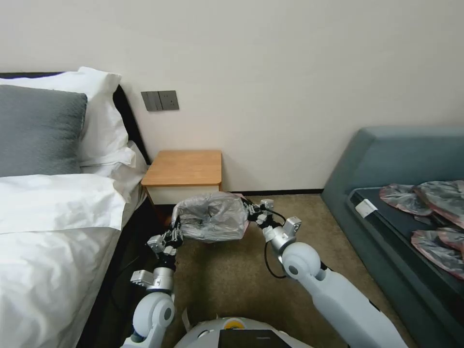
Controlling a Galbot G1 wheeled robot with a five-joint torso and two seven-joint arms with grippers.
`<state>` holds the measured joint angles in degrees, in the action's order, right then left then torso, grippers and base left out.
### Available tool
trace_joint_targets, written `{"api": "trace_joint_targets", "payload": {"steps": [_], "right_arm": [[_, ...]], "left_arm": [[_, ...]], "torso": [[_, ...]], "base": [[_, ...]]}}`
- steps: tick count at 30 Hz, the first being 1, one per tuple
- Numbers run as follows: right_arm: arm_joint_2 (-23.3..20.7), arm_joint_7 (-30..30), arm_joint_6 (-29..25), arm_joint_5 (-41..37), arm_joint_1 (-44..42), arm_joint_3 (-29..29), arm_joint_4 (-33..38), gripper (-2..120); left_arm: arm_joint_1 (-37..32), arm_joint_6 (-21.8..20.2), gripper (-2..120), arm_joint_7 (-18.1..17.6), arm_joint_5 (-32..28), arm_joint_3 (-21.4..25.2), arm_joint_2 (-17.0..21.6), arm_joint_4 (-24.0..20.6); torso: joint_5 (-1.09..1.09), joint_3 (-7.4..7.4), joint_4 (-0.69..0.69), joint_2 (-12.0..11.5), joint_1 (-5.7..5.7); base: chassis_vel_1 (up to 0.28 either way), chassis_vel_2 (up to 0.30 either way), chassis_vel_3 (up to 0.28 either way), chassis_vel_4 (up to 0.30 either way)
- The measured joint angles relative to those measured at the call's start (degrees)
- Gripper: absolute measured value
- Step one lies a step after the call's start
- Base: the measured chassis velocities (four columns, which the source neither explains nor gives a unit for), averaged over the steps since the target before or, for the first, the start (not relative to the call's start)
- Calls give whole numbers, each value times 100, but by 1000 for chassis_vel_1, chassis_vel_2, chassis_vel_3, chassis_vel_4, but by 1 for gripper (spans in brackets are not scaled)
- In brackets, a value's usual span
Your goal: Pick up the garbage bag from the table and place it over the trash can.
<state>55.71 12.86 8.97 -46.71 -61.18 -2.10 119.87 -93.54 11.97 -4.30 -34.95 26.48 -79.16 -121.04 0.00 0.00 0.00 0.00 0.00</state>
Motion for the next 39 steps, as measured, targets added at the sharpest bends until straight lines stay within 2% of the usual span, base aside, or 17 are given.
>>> {"api": "trace_joint_targets", "payload": {"steps": [4,14,21,25,39], "right_arm": [[-66,-83,-66,95,-45,-66,-97,0],[-131,-240,-199,380,-121,-148,-274,0],[-112,-498,-424,1176,-231,-52,-464,0],[-60,-587,-643,1896,-246,-9,-685,0],[14,-788,-1017,3309,-209,42,-1268,0]], "left_arm": [[-23,-43,10,44,-348,-8,23,-119],[-94,-506,10,3,-1277,-61,53,-537],[-139,-722,10,-118,-1581,-103,58,-744],[-165,-828,10,-186,-1771,-129,45,-882],[-203,-1055,10,-321,-2273,-168,26,-1186]], "torso": [[0,0,0,0,0],[0,0,0,0,0],[0,0,0,0,0],[0,0,0,0,0],[0,0,0,0,0]], "base": [[0,0,0,0],[0,0,0,0],[0,0,0,0],[0,0,0,0],[0,0,0,0]]}}
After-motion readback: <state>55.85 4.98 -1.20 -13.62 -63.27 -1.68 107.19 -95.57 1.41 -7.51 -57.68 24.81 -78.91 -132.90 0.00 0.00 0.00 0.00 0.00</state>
